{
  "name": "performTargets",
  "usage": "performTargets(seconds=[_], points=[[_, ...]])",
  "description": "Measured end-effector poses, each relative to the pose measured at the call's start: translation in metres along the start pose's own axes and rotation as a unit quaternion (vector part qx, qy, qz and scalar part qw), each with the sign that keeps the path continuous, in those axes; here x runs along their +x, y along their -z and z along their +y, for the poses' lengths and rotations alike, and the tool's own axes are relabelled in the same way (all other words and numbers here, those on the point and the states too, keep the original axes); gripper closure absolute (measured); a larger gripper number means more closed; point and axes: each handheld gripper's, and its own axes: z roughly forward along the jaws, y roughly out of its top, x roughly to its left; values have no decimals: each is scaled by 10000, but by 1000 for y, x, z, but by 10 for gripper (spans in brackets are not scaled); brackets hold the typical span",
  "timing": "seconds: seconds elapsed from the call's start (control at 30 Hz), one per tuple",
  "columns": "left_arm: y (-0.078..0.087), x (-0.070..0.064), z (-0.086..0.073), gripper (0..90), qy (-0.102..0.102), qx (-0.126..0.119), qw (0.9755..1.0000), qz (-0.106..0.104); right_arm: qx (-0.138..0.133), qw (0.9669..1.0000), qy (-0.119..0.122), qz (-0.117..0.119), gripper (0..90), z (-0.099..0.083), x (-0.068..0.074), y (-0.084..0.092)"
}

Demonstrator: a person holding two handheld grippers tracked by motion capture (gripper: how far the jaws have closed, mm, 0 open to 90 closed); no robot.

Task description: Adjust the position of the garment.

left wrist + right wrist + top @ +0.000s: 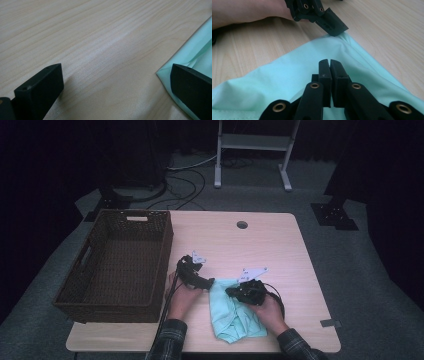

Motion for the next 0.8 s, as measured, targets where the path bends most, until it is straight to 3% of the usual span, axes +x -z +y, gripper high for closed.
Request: performTargets(seconds=[0.8], points=[[0,0,0,0,0,-2,10000,0,-113,9994,-303,-119,881,-31,6,57]])
